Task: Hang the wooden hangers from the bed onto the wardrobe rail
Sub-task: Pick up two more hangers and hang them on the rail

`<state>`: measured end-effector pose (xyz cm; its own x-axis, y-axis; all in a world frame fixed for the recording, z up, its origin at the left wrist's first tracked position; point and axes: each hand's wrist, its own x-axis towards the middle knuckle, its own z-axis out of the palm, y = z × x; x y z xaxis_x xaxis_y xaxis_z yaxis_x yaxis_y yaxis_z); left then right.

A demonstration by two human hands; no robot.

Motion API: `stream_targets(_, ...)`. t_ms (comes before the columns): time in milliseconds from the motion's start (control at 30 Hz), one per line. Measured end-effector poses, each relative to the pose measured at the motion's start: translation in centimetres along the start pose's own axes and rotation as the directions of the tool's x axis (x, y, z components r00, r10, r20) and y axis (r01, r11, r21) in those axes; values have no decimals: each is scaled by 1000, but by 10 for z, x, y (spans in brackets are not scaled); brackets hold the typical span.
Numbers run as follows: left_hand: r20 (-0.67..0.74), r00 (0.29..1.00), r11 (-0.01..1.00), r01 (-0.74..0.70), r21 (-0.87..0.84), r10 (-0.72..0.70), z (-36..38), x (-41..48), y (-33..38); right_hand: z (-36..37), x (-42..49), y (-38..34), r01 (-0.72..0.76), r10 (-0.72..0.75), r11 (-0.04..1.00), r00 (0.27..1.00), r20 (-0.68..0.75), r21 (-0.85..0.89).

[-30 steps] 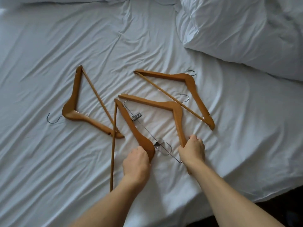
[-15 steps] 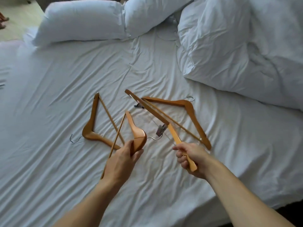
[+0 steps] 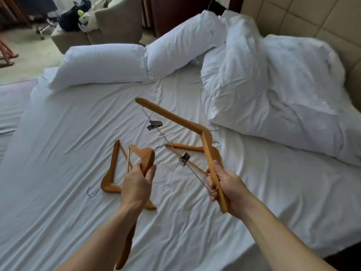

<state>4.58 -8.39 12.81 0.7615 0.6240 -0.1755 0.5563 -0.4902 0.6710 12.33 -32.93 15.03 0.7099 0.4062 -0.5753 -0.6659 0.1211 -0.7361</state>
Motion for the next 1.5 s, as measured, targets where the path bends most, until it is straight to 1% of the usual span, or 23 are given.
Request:
stream_targets(67,2,998,997,65,-40,-65,-6,5,6,-1,-2,-9,114,-116,993,988,-101,-27)
stream_targets(133,9,995,992,98,-76,-98,-14,12,14,-6,-5,-18,180,-185,983,970,-160,-48)
stream_targets(200,34,993,983,113,-144,-109,-22,15,27,-8,-14,-25,225,-227,974,965,-129,-31)
stream_targets(267,67,993,972,109,-210,-97,-28,16,43,-3,-23,-32,255,-264,961,961,-83,-108)
stream_targets(300,87,993,962,99,-254,-79,-30,16,54,1,-27,-35,262,-279,950,957,-82,-171)
stream_targets(367,138,989,928,97,-359,-50,-35,14,82,11,-35,-48,265,-298,938,946,-129,-225)
stream_targets(433,175,984,889,97,-448,-20,-43,9,114,18,-48,-67,265,-311,934,933,-180,-239)
stream_targets(500,193,980,862,65,-503,39,-56,-1,145,23,-69,-89,280,-327,928,929,-175,-246)
stream_targets(600,218,967,832,11,-555,133,-78,-22,178,31,-113,-114,326,-360,920,922,-140,-220)
stream_targets(667,235,955,812,-10,-583,180,-93,-36,197,37,-138,-124,358,-396,906,906,-152,-227)
stream_targets(733,248,944,795,-25,-606,218,-107,-48,216,46,-158,-131,395,-439,890,878,-190,-230)
stream_targets(900,307,893,797,-88,-597,329,-134,-73,265,64,-219,-150,448,-505,862,806,-310,-239)
stream_targets(1000,358,834,792,-143,-594,419,-150,-95,292,72,-268,-149,473,-534,846,751,-389,-248)
stream_targets(1100,406,752,771,-206,-603,519,-168,-130,315,80,-321,-143,504,-564,824,679,-470,-260)
stream_targets(1267,486,579,720,-283,-633,655,-190,-206,346,91,-411,-130,532,-601,784,521,-606,-320)
stream_targets(1367,517,479,688,-313,-654,709,-200,-262,362,99,-472,-120,544,-594,771,430,-680,-331)
stream_targets(1500,561,325,648,-353,-675,762,-213,-340,376,111,-562,-99,583,-578,745,323,-749,-323)
